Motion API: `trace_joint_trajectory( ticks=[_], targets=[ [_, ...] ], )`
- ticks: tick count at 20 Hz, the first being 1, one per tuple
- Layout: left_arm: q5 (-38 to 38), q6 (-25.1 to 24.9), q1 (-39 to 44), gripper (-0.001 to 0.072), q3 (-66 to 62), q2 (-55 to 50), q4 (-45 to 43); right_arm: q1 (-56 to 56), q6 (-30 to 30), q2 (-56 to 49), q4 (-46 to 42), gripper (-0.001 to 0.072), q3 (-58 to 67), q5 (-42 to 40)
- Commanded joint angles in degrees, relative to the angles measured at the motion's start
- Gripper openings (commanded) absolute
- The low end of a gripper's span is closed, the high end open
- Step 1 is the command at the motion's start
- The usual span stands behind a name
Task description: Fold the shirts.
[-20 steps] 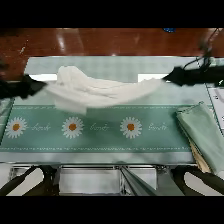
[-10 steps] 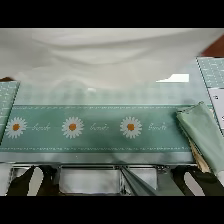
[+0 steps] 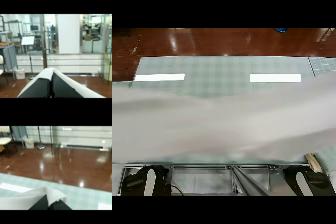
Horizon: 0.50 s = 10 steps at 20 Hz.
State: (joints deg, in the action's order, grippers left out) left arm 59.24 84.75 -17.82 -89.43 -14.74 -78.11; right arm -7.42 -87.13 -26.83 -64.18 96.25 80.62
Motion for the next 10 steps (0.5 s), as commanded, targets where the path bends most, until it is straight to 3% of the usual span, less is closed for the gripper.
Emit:
trace_joint_trajectory(
  ticks=[1,5,7,10],
  targets=[
    [7.26,4.74,5.07,0.0017,-0.11,1.55,-13.66,0.02,-2.73,1.36,-4.44,0.0019,-1.6,7.74],
    [22.67,7.28,5.6,0.0017,4.13,-5.16,-9.03,0.02,-3.23,0.66,-0.9,0.0019,-11.23,5.66],
    [21.97,7.26,5.6,0.0017,10.49,-9.6,-5.79,0.02,-2.73,-1.62,0.96,0.0019,-18.49,3.19],
    [13.79,5.73,5.62,0.0017,18.58,-18.64,-1.14,0.02,2.78,-8.7,5.31,0.0019,-28.17,-4.5]
  ],
)
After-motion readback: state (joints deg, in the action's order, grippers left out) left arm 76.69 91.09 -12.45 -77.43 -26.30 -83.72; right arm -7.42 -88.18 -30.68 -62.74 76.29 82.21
